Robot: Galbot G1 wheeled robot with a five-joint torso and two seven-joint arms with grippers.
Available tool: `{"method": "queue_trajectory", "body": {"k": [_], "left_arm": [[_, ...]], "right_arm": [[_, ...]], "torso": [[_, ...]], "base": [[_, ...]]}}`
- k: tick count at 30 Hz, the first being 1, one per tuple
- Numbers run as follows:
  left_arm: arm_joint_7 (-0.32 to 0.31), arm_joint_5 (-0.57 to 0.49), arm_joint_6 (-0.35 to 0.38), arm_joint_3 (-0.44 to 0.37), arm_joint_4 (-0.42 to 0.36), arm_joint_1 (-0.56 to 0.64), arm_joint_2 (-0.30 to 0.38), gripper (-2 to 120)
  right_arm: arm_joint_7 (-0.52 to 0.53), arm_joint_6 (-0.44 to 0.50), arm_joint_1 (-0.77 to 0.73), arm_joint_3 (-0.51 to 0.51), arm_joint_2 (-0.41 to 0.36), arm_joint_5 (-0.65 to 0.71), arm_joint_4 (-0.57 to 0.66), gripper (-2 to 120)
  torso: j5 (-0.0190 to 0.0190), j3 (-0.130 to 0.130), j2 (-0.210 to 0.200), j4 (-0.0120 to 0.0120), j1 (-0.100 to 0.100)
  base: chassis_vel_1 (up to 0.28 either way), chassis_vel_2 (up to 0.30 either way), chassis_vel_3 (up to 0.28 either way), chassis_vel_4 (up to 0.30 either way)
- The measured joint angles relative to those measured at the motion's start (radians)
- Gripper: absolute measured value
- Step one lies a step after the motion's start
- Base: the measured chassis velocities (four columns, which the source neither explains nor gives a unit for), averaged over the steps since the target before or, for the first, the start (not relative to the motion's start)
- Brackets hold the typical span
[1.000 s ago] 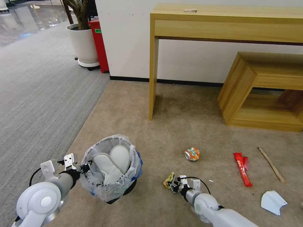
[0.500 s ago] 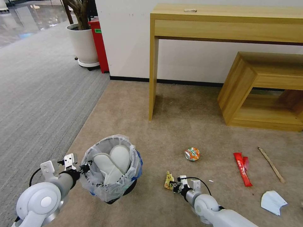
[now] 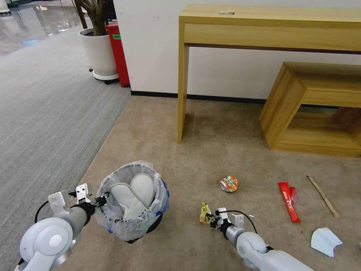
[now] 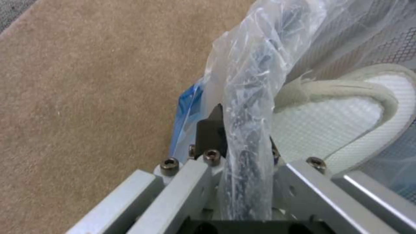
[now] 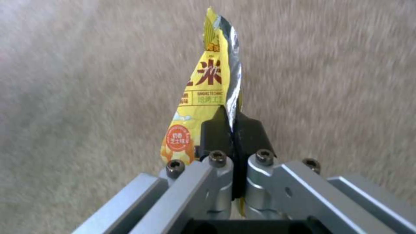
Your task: Pick up the trash bin and place the garbage on the floor into it.
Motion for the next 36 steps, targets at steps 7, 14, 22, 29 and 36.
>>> {"method": "queue_trajectory", "body": {"k": [7, 14, 22, 29, 36], "left_arm": [[0.012, 0.029, 0.000, 0.024, 0.010, 0.003, 0.004, 1], [0.015, 0.038, 0.002, 0.043, 0.010, 0.001, 0.013, 1], [0.018, 0.052, 0.007, 0.063, 0.002, 0.002, 0.024, 1], [0.018, 0.055, 0.009, 0.071, -0.003, 0.006, 0.037, 1], [0.018, 0.060, 0.014, 0.085, -0.008, 0.007, 0.048, 1]], "right_arm": [[-0.063, 0.122, -0.039, 0.074, -0.074, -0.041, 0.109, 0], [-0.118, 0.198, -0.056, 0.127, -0.112, -0.084, 0.195, 0], [-0.498, 0.365, -0.028, 0.201, -0.157, -0.138, 0.261, 0], [-0.626, 0.412, 0.021, 0.178, -0.190, -0.152, 0.292, 0], [-0.720, 0.429, 0.093, 0.138, -0.233, -0.180, 0.324, 0]], "torso": [[-0.0002, 0.000, 0.000, 0.0000, 0.000], [-0.0001, 0.000, 0.000, 0.0000, 0.000], [0.0000, 0.000, 0.000, 0.0000, 0.000], [0.0000, 0.000, 0.000, 0.0000, 0.000], [0.0000, 0.000, 0.000, 0.0000, 0.000]], "base": [[0.000, 0.000, 0.000, 0.000], [0.000, 0.000, 0.000, 0.000], [0.000, 0.000, 0.000, 0.000], [0.000, 0.000, 0.000, 0.000], [0.000, 0.000, 0.000, 0.000]]}}
